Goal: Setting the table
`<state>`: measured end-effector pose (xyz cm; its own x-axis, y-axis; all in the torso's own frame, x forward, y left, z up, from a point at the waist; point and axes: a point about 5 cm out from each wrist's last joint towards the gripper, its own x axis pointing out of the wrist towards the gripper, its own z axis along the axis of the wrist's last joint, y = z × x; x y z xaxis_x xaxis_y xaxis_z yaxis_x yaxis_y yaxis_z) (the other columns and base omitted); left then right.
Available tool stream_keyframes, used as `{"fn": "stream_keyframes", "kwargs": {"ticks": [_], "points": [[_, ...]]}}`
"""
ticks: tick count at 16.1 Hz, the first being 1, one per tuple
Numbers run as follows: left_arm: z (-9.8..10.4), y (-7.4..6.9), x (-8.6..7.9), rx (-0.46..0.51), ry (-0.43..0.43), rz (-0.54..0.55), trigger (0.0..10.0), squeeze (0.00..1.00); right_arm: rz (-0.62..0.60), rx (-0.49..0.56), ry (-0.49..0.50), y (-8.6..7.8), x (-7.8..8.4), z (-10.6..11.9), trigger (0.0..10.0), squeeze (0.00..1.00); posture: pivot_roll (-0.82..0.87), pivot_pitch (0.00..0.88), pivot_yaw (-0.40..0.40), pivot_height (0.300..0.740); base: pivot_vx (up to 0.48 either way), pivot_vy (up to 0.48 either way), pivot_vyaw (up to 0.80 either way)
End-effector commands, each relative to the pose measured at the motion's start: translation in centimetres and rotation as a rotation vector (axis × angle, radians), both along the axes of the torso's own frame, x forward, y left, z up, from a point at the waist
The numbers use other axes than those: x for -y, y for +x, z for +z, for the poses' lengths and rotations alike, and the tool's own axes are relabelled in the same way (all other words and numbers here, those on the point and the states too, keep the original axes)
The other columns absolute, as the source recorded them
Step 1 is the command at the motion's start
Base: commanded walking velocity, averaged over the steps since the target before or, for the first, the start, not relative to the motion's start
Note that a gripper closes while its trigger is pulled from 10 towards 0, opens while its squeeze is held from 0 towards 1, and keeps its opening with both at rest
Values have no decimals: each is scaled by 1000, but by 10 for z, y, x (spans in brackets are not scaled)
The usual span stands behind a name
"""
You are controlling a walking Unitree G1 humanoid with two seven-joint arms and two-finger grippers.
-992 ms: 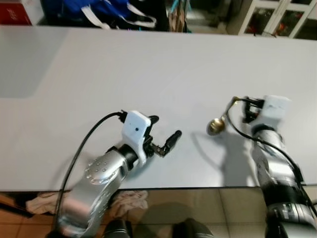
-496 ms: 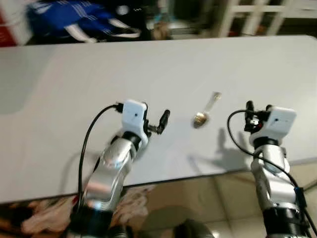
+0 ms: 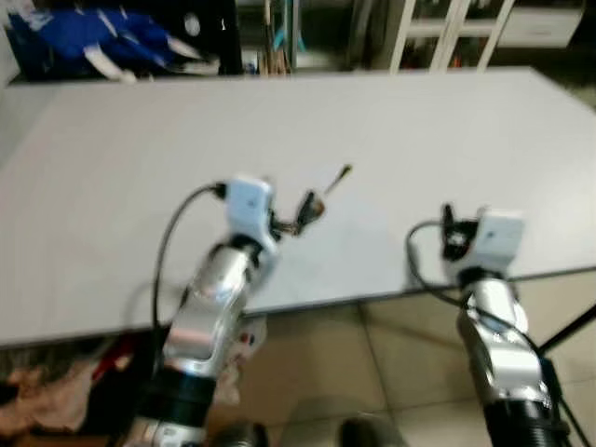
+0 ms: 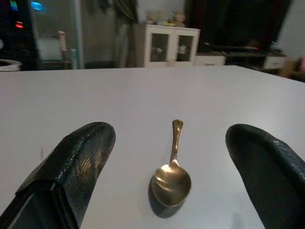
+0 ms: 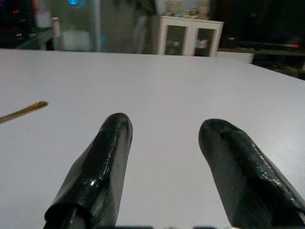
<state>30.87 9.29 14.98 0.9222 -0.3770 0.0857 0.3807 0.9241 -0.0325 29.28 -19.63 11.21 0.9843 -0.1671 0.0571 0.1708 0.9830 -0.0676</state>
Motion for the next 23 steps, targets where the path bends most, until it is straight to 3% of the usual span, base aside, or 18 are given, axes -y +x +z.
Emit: {"fn": "stream_keyframes", "kwargs": {"ticks": [1, 8, 12, 17, 23], "points": [[2, 1, 4, 6, -7, 2, 10000, 0, -4, 1, -23, 0, 4, 3, 10000, 0, -2, 0, 6, 689, 0, -472, 0], [-3, 4, 0, -47, -73, 34, 10000, 0, 52, -39, -55, -2, -4, -3, 10000, 0, -5, 0, -1, 689, 142, -295, 0], [0, 4, 3, -33, -82, 15, 10000, 0, 73, -50, -60, -3, -7, -5, 10000, 0, -6, 0, 0, 689, 70, 427, 0], [4, 3, 6, 31, 2, -9, 10000, 0, 101, -77, -54, -9, -10, -12, 10000, 0, -11, 0, 5, 689, 96, 166, 0], [6, 6, 11, 40, 22, -30, 10000, 0, 123, -97, -51, -14, -16, -17, 10000, 0, -20, 0, 14, 689, 354, 322, 0]]}}
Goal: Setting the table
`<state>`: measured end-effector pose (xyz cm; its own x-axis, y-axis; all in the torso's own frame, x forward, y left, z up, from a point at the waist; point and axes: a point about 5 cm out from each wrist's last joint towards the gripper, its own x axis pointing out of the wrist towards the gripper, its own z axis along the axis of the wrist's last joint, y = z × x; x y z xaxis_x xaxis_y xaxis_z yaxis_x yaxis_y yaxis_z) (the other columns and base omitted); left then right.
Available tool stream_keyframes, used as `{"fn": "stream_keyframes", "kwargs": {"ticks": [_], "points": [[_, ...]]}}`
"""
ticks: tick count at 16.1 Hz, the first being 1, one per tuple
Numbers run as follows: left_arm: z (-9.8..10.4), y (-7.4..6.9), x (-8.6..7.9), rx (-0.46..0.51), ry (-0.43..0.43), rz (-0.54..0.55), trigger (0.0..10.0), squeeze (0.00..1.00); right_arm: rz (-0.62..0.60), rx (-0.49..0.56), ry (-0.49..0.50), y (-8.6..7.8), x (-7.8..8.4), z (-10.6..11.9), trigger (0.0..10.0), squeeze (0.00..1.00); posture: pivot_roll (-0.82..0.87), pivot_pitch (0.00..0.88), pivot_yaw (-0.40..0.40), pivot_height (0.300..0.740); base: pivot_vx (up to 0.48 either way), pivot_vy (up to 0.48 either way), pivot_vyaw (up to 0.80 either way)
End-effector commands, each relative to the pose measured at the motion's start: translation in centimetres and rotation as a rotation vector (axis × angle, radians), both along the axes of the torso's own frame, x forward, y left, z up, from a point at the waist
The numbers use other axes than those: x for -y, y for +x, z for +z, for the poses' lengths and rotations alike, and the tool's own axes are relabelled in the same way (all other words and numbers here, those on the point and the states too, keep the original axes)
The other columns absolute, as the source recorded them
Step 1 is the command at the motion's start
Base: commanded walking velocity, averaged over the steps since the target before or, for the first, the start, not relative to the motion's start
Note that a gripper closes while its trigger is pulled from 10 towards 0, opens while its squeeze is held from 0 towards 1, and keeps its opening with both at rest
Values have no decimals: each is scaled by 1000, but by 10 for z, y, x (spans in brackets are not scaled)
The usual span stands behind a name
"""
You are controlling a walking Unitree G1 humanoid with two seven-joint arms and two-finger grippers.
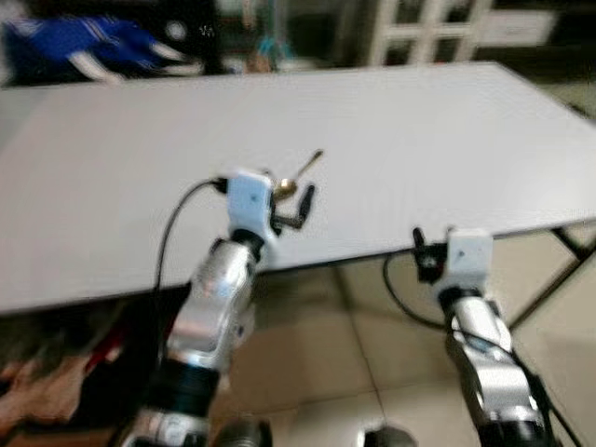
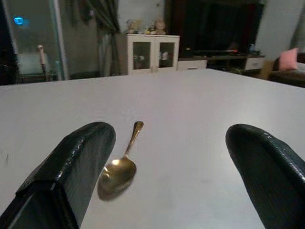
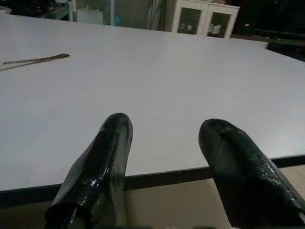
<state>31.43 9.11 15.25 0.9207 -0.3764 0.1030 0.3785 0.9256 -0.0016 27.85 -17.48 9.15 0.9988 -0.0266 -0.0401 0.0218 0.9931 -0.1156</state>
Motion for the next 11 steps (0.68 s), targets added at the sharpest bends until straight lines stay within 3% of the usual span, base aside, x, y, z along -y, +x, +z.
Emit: {"fn": "stream_keyframes", "kwargs": {"ticks": [1, 5, 8, 11], "points": [[4, 1, 10, 11, 2, -35, 10000, 0, -12, 3, -14, 0, 5, 3, 10000, 0, -21, 0, 15, 689, 386, 285, 0], [4, 2, 16, 11, 51, -63, 10000, 0, 17, 4, -28, -1, -1, 2, 10000, 0, -20, 0, 19, 689, 457, 71, 0], [3, 1, 19, 14, 64, -84, 10000, 0, 54, 9, -63, -1, -7, 4, 10000, 0, -21, 0, 23, 689, 450, 0, 519], [4, -4, 25, 39, 82, -121, 10000, 0, 53, 21, -36, -2, -6, 5, 10000, 0, -19, 0, 23, 697, 393, -273, 469]]}}
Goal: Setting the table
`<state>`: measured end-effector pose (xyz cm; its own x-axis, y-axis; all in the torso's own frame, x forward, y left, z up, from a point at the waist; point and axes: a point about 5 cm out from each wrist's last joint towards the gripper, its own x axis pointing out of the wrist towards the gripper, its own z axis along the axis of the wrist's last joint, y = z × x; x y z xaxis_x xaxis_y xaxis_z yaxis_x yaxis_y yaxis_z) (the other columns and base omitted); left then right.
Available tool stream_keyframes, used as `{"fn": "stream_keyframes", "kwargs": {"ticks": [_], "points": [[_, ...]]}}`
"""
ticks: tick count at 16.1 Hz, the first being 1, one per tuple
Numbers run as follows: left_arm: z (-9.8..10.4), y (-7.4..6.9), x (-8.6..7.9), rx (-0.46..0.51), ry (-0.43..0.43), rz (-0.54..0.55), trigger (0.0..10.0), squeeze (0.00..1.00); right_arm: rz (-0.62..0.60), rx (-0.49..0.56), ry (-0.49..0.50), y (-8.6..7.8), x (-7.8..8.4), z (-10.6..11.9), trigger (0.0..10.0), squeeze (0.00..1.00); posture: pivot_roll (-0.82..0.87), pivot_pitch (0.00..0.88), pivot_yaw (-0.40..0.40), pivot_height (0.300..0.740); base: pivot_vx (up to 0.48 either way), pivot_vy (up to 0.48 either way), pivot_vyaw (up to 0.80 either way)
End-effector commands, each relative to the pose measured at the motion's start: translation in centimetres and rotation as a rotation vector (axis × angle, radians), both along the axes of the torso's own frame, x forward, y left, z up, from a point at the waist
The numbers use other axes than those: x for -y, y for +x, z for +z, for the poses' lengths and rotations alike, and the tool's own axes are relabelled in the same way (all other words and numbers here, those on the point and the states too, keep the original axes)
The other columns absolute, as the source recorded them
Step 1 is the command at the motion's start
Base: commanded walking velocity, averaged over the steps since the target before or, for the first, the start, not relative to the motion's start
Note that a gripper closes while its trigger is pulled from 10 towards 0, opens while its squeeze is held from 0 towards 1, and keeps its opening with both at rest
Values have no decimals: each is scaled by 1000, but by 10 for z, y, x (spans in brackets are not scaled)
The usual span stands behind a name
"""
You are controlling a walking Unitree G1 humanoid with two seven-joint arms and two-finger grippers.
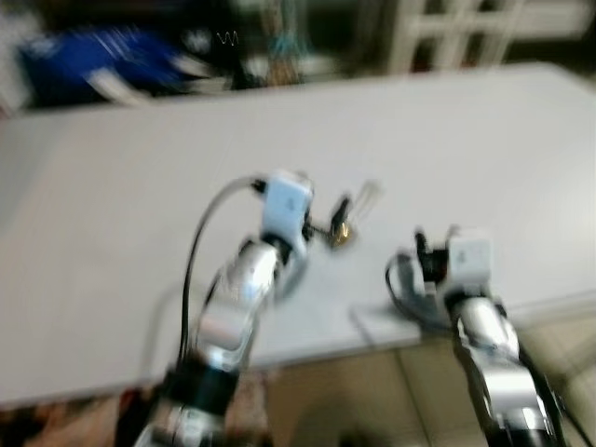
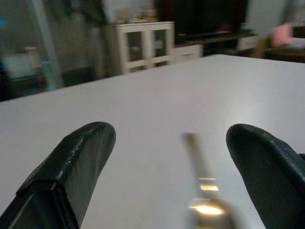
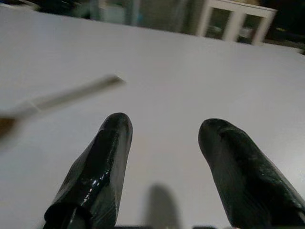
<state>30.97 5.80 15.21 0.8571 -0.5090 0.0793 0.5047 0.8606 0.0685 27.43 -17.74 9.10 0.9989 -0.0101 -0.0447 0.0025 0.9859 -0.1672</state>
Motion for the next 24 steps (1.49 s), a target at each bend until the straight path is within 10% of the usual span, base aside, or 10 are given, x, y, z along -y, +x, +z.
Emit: {"fn": "stream_keyframes", "kwargs": {"ticks": [1, 24], "points": [[5, 1, -8, 33, 33, 31, 10000, 0, 14, 13, 16, 2, -7, 4, 10000, 0, -18, 0, 22, 697, 0, 0, 0], [30, 2, 10, 44, 17, -11, 10000, 0, 30, -31, 2, -4, -13, -3, 10000, 0, -18, 0, 28, 697, 163, -202, 78]]}}
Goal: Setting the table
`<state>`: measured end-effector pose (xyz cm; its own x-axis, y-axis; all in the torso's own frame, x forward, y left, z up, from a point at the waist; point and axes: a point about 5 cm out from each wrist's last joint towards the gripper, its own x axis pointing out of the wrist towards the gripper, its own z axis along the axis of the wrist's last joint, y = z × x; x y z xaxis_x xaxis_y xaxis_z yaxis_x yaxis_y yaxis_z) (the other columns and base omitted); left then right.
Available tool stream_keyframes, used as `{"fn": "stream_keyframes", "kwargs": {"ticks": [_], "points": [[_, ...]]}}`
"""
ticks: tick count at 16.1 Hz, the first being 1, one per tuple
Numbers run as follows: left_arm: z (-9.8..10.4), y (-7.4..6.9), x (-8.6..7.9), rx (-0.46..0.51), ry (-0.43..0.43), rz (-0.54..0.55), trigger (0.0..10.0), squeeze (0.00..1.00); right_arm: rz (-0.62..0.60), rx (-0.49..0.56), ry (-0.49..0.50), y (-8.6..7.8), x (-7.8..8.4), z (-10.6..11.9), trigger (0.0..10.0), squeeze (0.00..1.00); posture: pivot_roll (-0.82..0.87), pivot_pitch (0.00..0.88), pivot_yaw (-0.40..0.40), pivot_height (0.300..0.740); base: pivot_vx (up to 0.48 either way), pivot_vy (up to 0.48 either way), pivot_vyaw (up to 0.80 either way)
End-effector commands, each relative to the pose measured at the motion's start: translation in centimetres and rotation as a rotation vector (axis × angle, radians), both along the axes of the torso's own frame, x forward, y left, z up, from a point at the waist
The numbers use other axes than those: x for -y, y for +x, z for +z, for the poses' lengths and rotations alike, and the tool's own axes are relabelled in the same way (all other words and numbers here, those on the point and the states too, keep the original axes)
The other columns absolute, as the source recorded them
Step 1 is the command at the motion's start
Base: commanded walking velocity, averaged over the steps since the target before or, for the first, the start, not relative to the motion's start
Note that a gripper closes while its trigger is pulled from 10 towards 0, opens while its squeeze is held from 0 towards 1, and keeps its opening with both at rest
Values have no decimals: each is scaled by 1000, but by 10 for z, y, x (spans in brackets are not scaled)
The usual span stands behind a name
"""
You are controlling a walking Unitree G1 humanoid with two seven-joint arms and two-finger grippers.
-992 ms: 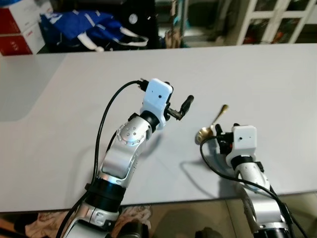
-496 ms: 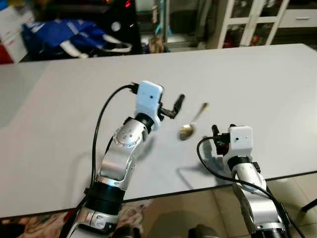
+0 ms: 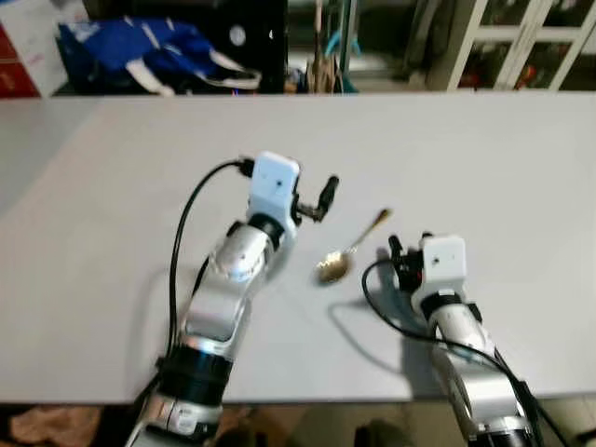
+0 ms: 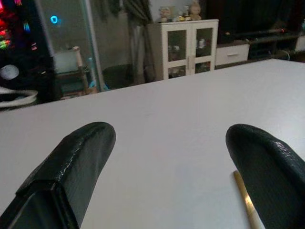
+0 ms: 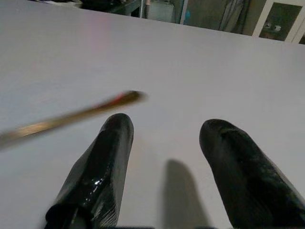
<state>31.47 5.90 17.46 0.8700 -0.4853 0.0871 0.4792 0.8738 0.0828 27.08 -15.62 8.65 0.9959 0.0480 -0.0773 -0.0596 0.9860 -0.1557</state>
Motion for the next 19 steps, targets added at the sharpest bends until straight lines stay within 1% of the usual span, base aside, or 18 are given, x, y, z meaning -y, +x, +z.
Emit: {"fn": "stream_keyframes", "kwargs": {"ticks": [1, 2, 3, 4, 5, 6, 7, 8, 10, 12, 13, 15, 18, 19], "points": [[13, -6, 14, 44, 15, -83, 10000, 0, -26, -3, -11, -2, 8, 1, 10000, 0, -14, 0, 25, 697, 0, 0, 0], [22, -7, 15, 49, 2, -119, 10000, 0, -20, -9, -14, -2, 9, -1, 10000, 0, -14, 0, 25, 697, 0, 0, 0], [28, -6, 14, 61, 5, -124, 10000, 0, -16, -13, -17, -2, 9, -1, 10000, 0, -10, 0, 22, 697, 0, 0, 0], [30, -4, 13, 57, 16, -120, 10000, 0, -13, -16, -18, -2, 8, -2, 10000, 0, -10, 0, 22, 697, 0, 0, 0], [29, 0, 10, 69, 27, -75, 10000, 0, -11, -18, -19, -2, 8, -3, 10000, 0, -9, 0, 22, 697, 0, 0, 0], [22, 2, 8, 54, 35, -48, 10000, 706, -11, -19, -20, -1, 8, -3, 10000, 0, -11, 0, 23, 697, 0, 0, 0], [19, 1, 7, 41, 28, -49, 10000, 706, -11, -19, -20, -1, 8, -3, 10000, 0, -11, 0, 23, 697, 0, 0, 0], [14, -4, 10, 12, 7, -92, 10000, 1000, -16, -17, -19, 0, 10, -2, 10000, 0, -16, 0, 25, 697, 0, 0, 0], [10, -3, 12, 5, 39, -97, 10000, 1000, -18, -16, -18, 1, 10, -2, 10000, 0, -18, 0, 25, 697, 0, 0, 0], [5, 1, 13, -17, 29, -85, 10000, 1000, -21, -9, -18, 4, 11, 0, 10000, 0, -33, 0, 33, 697, 0, 0, 0], [-4, 4, 12, -42, 43, -63, 10000, 1000, -33, 16, -21, 8, 13, 6, 10000, 0, -44, 0, 36, 697, 0, 0, 0], [-12, 5, 10, -82, 39, -48, 10000, 1000, -57, 35, -22, 11, 20, 12, 10000, 0, -50, 0, 36, 697, 0, 0, 0], [-10, 5, 14, -74, 29, -54, 10000, 1000, -67, 53, -36, 13, 27, 16, 10000, 0, -48, 0, 31, 697, 0, 0, 0], [-10, 4, 17, -63, 33, -76, 10000, 1000, -46, 56, -62, 15, 26, 18, 10000, 0, -47, 0, 32, 697, 0, 0, 0]]}}
